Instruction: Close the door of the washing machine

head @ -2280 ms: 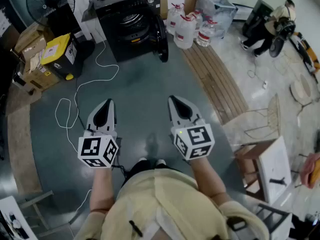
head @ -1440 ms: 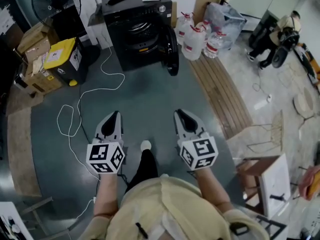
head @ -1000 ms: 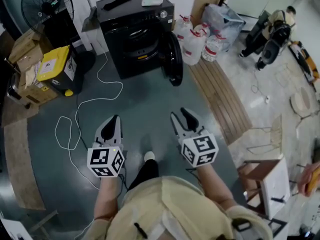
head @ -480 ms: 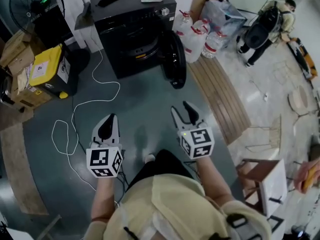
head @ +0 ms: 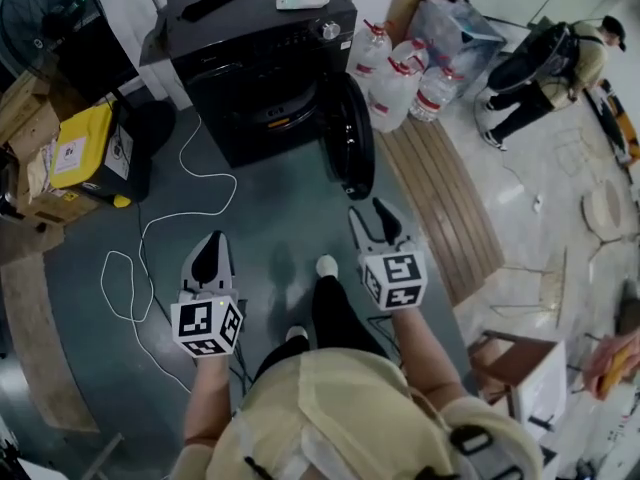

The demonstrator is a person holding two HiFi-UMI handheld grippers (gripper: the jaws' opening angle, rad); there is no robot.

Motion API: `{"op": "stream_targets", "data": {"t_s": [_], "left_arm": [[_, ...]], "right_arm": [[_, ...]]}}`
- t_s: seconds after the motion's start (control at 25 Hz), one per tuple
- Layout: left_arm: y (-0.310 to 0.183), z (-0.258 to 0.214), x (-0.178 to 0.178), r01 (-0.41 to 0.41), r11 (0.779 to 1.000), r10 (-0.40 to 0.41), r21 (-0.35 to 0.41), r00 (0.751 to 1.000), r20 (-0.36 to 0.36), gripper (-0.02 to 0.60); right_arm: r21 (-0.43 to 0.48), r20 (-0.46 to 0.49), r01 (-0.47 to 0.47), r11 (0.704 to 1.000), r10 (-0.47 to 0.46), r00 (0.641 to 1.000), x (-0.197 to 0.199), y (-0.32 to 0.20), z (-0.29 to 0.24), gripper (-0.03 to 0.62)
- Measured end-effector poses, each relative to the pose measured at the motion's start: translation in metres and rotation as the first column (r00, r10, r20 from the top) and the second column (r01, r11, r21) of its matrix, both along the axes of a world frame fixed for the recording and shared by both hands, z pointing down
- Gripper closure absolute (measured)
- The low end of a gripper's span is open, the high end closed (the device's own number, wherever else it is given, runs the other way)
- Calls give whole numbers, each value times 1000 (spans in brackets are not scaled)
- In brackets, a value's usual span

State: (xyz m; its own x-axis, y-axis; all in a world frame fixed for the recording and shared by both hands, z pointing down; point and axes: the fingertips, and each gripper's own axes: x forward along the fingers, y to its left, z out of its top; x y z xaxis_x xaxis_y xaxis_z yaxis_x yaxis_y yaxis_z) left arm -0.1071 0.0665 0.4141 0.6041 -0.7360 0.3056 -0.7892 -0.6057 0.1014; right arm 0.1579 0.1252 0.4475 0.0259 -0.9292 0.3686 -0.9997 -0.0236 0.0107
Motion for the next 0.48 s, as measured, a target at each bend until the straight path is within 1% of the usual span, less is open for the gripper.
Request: {"op": "stream_targets", "data": {"t_s": [0.2, 0.48], "left_arm": [[-43, 18, 37, 20, 999, -19, -40, 1000, 9, 594], [-94, 47, 82, 38, 997, -35, -73, 999, 40, 594]], "right_arm": [[-33, -3, -2, 999, 2, 1000, 43, -48, 18, 431], [-115, 14, 4, 993, -2, 1000, 92, -99, 61, 431]]}}
